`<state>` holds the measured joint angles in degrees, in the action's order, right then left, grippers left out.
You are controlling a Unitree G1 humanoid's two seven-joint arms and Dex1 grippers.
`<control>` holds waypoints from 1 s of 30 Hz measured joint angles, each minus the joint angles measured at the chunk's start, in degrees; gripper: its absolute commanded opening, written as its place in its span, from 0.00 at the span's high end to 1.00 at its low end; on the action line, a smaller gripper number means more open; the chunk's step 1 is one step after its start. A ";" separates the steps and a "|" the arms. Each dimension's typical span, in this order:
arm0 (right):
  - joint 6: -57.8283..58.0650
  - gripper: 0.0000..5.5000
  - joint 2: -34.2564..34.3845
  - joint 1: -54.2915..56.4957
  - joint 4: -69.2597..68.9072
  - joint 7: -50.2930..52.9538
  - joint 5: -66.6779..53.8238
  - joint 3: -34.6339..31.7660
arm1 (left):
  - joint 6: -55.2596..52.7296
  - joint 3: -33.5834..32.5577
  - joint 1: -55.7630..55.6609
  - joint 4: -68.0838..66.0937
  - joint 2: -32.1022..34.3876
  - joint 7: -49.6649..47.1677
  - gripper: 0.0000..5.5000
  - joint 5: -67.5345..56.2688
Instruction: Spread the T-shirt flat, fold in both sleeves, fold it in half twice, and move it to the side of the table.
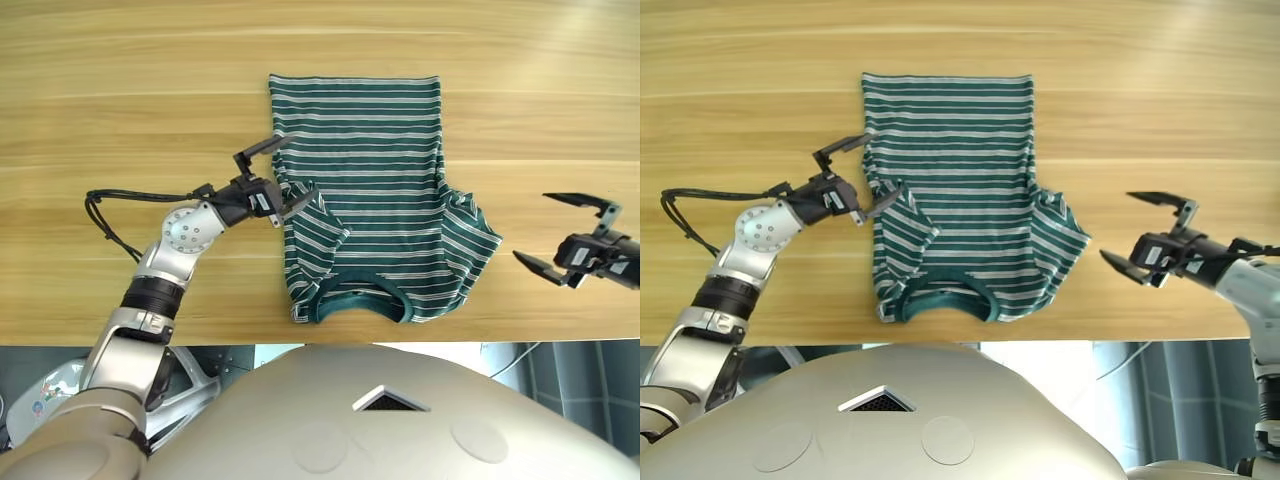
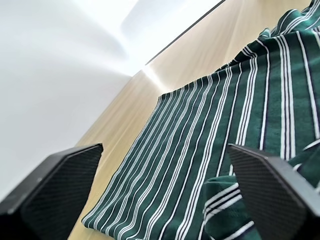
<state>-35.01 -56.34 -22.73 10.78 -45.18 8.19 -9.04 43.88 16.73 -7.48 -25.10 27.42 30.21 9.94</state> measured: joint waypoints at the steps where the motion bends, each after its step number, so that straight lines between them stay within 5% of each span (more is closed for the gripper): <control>1: 0.09 0.02 0.52 0.61 0.97 0.08 0.40 1.18 | 0.04 0.01 0.08 -0.02 -0.01 -0.05 0.16 0.02; 9: -0.92 0.02 1.52 8.24 7.02 1.52 1.89 8.21 | 0.70 0.13 0.87 -0.02 -0.02 -0.72 0.16 1.11; 30: -2.47 0.74 0.47 7.79 8.47 2.72 1.87 12.45 | 0.69 0.33 1.31 0.03 -0.88 -1.36 0.15 2.23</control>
<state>-37.48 -55.87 -14.94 19.25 -42.46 10.06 3.41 44.57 17.05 -6.17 -25.07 26.54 28.85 12.17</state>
